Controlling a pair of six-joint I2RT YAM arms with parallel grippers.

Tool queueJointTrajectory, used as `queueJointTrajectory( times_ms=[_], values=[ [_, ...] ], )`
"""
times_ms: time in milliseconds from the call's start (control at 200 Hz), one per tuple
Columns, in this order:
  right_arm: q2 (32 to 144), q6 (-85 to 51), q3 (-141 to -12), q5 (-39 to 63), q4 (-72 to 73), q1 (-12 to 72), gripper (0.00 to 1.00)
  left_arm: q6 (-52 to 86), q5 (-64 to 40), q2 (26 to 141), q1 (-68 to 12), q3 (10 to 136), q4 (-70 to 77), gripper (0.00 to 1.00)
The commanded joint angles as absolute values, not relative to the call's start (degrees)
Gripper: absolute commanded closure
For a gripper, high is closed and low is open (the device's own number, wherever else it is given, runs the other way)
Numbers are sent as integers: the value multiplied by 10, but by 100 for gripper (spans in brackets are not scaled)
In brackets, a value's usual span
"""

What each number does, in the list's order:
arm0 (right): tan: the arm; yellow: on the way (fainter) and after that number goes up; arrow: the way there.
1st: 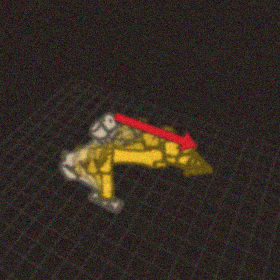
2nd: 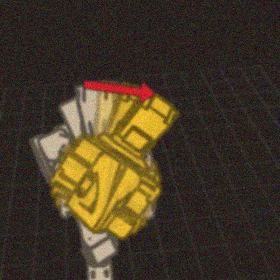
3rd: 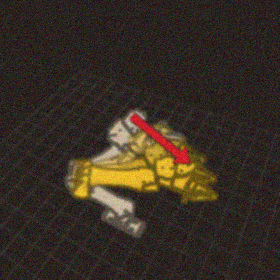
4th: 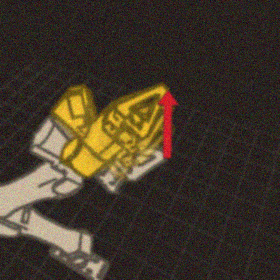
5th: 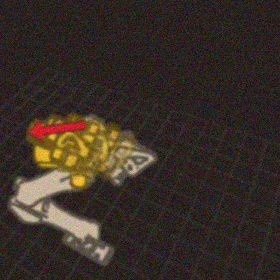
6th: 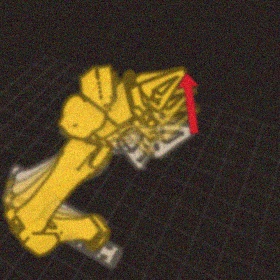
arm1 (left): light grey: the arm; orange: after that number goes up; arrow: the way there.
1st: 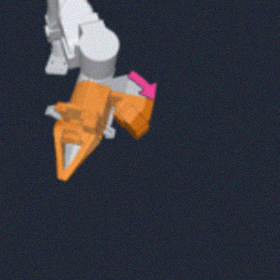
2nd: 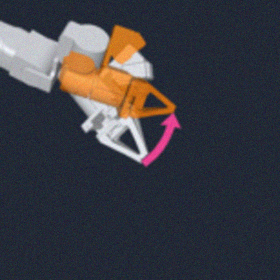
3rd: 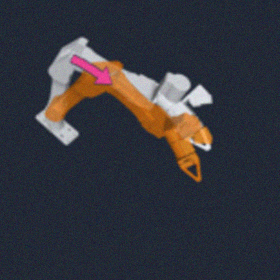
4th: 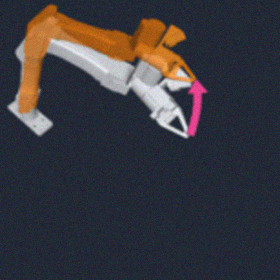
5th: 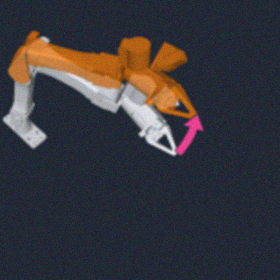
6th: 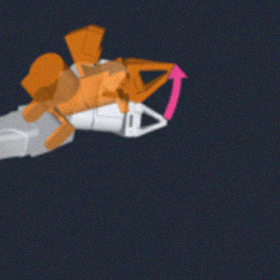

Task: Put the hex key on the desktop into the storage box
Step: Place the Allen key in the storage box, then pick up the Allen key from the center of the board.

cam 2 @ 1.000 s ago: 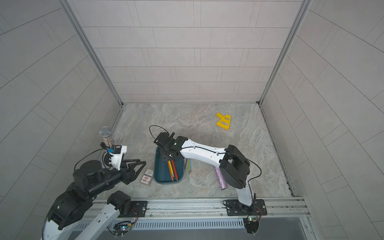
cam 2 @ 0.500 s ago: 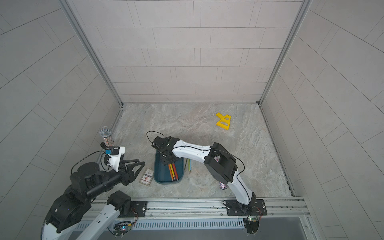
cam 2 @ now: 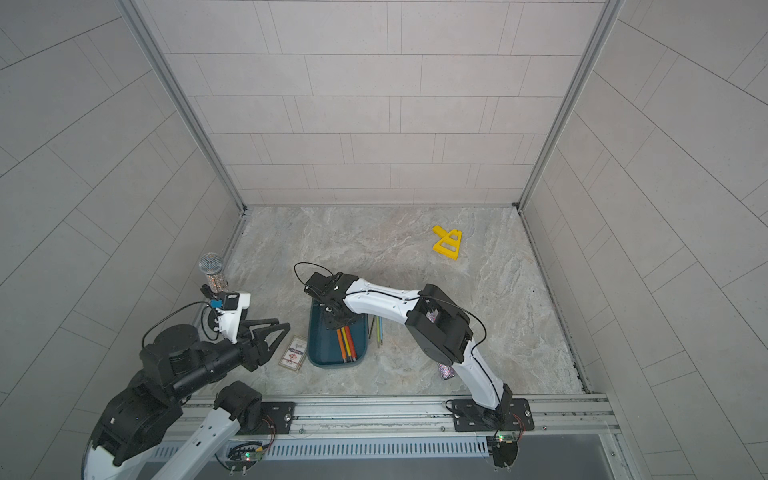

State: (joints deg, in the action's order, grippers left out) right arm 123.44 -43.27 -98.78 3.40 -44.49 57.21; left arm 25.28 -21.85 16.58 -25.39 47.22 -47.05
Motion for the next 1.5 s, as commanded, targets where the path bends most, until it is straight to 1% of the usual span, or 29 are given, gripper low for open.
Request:
queueJointTrajectory(
  times_ms=[0,105,260,450,645,766,1111,1171,1496],
  values=[
    [1236,-430,-998,18,-465,571,73,250,-223,160,-252,468,-460,46],
    [1211,-430,-993,0,-466,571,73,250,-223,160,-252,467,-459,46],
    [1146,-427,-975,-61,-465,570,73,250,-224,161,-250,466,-459,46],
    [1063,-448,-905,-128,-460,553,72,249,-226,158,-245,466,-457,46],
    [1008,-471,-811,-123,-439,513,72,248,-233,156,-240,465,-454,46],
    [1012,-471,-786,-96,-431,495,74,246,-241,158,-236,464,-453,46],
    [1068,-486,-761,-30,-405,487,78,246,-243,158,-229,464,-451,46],
    [1073,-486,-756,-23,-397,485,79,246,-244,158,-228,464,-451,46],
    [1099,-495,-745,-6,-384,484,81,246,-247,159,-222,464,-450,46]
  ],
)
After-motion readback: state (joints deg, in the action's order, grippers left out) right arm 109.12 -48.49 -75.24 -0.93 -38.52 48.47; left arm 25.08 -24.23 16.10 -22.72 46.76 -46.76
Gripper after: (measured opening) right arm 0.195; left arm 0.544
